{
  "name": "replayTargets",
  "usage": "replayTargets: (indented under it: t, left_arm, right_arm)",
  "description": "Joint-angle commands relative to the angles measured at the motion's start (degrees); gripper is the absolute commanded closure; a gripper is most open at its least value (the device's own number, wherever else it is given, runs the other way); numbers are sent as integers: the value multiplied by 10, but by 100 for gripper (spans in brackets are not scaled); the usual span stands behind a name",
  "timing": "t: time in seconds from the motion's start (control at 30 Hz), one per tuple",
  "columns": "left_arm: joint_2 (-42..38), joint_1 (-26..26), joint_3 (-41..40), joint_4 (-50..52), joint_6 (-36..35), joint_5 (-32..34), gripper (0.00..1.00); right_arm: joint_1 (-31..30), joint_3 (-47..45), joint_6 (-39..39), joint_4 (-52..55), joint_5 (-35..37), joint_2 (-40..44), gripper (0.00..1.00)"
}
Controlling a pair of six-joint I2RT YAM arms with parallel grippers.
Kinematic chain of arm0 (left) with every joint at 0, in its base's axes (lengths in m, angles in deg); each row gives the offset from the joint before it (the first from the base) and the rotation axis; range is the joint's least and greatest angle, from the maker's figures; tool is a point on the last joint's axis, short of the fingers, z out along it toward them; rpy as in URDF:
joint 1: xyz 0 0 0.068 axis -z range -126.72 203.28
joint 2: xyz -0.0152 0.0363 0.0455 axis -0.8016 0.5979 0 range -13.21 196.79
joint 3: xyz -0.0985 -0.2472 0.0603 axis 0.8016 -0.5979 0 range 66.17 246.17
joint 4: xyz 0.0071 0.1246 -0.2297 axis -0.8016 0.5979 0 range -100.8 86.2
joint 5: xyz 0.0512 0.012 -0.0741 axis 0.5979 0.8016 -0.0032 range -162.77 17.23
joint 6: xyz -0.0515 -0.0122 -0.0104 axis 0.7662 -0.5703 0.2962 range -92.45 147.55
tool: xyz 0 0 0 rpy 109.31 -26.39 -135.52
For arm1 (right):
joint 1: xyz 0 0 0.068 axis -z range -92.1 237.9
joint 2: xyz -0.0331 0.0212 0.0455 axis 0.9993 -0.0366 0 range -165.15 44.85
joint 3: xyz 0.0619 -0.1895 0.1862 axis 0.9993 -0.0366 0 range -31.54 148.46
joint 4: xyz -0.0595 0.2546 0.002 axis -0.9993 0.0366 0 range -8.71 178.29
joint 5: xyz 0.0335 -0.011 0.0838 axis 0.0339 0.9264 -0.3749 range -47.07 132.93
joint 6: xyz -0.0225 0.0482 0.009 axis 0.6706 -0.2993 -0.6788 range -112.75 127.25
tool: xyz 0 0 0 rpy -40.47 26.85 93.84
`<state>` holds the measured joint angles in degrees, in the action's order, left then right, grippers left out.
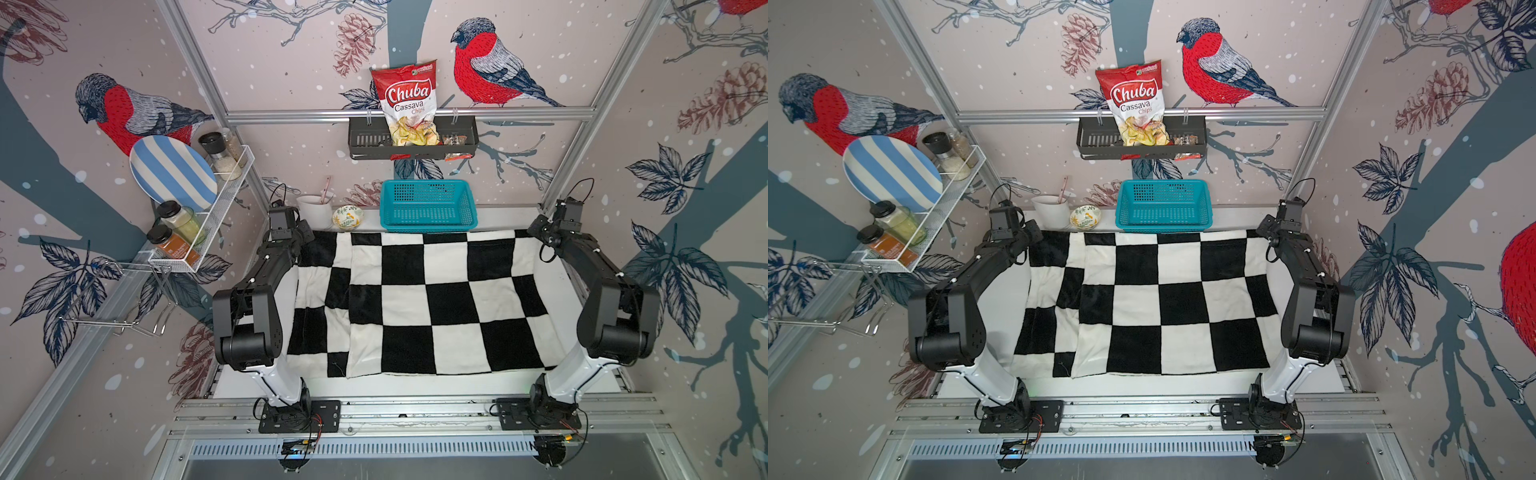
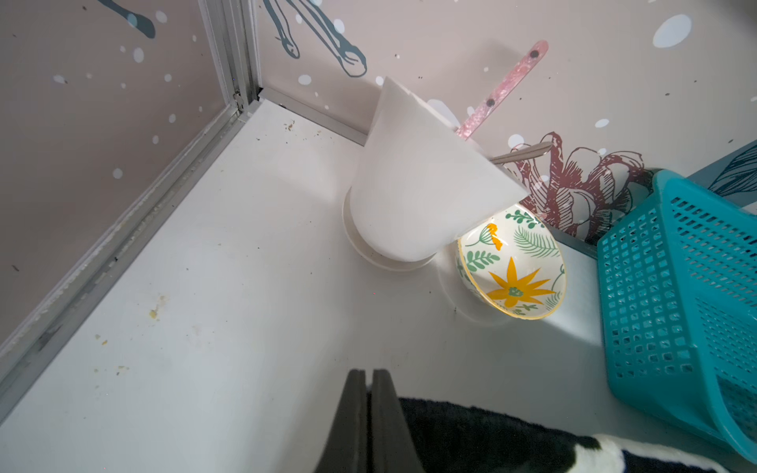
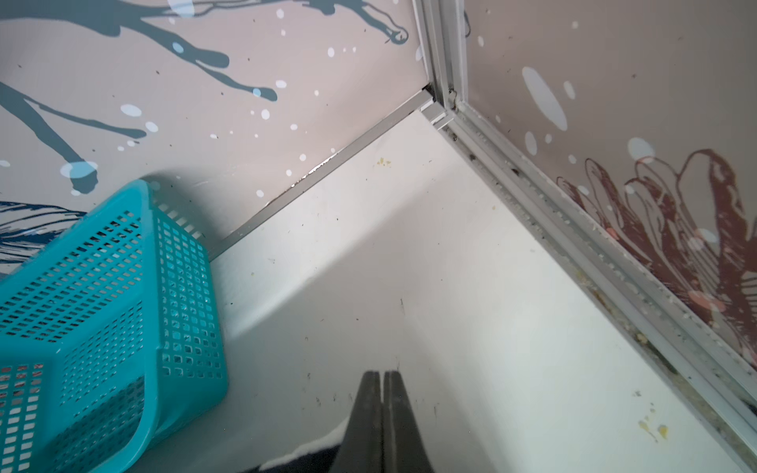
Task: Roll up the pillowcase
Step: Fold the pillowcase at the center of the board.
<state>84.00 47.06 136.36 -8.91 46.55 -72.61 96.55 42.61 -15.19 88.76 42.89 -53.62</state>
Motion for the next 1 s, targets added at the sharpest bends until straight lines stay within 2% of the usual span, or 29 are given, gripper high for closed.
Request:
replayTargets:
  t: [0.0,0.13,0.37,0.7,0.97]
  left_arm:
    - [-2,-2,15,-31,-6,13,100]
    - [29,-2,68,-9,-9,-4,100]
    - [45,-2,87,-6,-3,-10,100]
    - [-57,-3,-37,-37,11,31,100]
    - [-160,-4,-126,-19,50,98,100]
  right_arm:
    - [5,-2,6,-61,-10,11,100]
    - [1,26,10,-61,-49,-11,100]
    - [-9,34,5,-60,-38,-20,100]
    - [4,-95,-43,-86,34,91,100]
    - [22,-204,-76,-76,86,202,100]
